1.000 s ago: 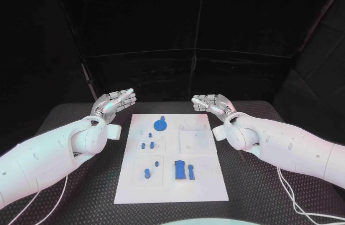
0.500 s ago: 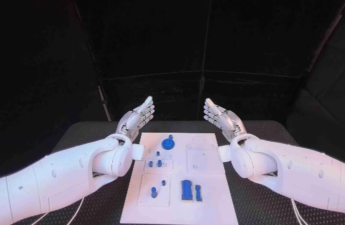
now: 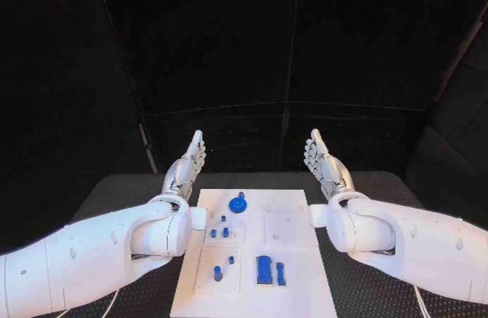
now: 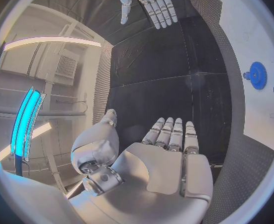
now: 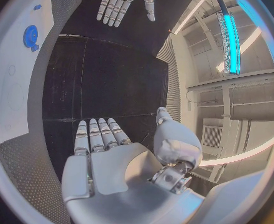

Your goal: Assemble the parts on the task board

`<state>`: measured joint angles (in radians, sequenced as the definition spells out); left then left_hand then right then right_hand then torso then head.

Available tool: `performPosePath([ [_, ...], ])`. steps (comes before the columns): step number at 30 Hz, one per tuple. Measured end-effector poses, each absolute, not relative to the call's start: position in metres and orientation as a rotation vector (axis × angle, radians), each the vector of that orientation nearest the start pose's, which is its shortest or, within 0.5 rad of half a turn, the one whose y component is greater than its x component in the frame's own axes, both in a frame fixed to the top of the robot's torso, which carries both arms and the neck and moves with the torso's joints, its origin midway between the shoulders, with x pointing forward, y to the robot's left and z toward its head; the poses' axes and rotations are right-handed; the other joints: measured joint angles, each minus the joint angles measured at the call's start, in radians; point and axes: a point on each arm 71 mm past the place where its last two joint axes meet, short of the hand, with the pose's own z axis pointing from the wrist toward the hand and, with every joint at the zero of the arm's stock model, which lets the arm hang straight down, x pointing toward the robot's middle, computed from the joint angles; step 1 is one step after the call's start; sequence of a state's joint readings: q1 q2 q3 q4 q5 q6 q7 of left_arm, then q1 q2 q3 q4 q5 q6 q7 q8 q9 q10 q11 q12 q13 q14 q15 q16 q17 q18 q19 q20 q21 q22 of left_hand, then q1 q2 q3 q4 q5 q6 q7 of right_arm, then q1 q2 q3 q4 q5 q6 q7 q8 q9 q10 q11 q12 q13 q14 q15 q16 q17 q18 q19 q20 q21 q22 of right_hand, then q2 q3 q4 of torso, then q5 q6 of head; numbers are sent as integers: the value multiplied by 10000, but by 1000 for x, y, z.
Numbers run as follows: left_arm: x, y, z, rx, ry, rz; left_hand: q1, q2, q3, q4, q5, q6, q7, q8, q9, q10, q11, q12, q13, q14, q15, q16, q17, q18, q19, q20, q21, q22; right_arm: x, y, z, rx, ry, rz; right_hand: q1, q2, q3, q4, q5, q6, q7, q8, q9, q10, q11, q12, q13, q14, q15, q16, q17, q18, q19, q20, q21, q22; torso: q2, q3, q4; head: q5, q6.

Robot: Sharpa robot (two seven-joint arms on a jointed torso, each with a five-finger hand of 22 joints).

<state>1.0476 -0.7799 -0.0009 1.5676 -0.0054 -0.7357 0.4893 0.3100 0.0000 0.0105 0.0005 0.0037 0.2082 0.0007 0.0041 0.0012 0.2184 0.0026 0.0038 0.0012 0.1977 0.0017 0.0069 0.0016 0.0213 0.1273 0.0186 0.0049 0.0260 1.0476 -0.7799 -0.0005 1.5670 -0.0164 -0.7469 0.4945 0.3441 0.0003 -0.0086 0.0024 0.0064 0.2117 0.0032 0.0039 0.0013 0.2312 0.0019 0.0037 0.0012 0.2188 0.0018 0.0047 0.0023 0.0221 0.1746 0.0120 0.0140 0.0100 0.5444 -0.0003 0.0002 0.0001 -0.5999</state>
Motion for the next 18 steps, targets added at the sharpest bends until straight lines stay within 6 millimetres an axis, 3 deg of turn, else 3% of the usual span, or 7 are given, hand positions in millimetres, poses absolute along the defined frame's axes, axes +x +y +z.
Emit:
performPosePath([
  [10,461,192,-228,-12273,12429,-12262,-1047,3,-47,-8,0,-710,-5,0,2,-720,-46,0,2,-654,-17,0,0,1,-515,-149,0,-206,462,-192,-227,12196,12365,12269,-1116,-4,27,-27,0,-675,-38,0,0,-740,-35,0,1,-701,-21,0,-11,3,-560,-89,-73,-71,-2,3,-3,0,0],
  [12,461,192,-228,-12277,12416,-12245,-1224,0,-47,-8,0,-780,-10,0,2,-852,-27,0,3,-769,-14,0,1,2,-742,-163,0,-218,462,-193,-227,12207,12355,12261,-1323,-1,27,-27,0,-804,-21,0,1,-879,-15,0,2,-819,-5,0,-12,-154,-643,-99,-73,-73,-2,3,-3,0,0],
  [14,461,192,-228,-12281,12409,-12232,-1373,1,-47,-8,0,-896,5,0,3,-939,-25,0,3,-835,-14,0,1,2,-886,-169,0,-226,462,-193,-227,12213,12347,12255,-1508,1,27,-27,0,-895,-46,0,1,-995,-39,0,2,-943,-22,0,-12,-155,-726,-118,-73,-83,-2,3,-3,0,0],
  [16,461,193,-228,-12285,12401,-12219,-1504,-2,-47,-8,0,-990,-10,0,3,-1022,-27,0,4,-941,-16,0,1,-151,-962,-185,0,-235,462,-193,-227,12218,12340,12250,-1658,0,27,-27,0,-985,-27,0,1,-1085,-23,0,2,-1014,-13,0,-11,-154,-827,-103,-73,-84,-2,3,-3,0,0],
  [18,461,193,-228,-12288,12397,-12213,-1890,-6,-47,-8,0,-1414,1,1,4,-1464,-14,0,4,-1332,-12,0,-3,-154,-1187,-181,0,-244,462,-193,-227,12221,12336,12246,-1757,-34,27,-27,0,-1073,-36,0,2,-1162,-18,0,2,-1100,-35,0,-11,-154,-1053,-115,-73,-84,-2,3,-3,1,0],
])
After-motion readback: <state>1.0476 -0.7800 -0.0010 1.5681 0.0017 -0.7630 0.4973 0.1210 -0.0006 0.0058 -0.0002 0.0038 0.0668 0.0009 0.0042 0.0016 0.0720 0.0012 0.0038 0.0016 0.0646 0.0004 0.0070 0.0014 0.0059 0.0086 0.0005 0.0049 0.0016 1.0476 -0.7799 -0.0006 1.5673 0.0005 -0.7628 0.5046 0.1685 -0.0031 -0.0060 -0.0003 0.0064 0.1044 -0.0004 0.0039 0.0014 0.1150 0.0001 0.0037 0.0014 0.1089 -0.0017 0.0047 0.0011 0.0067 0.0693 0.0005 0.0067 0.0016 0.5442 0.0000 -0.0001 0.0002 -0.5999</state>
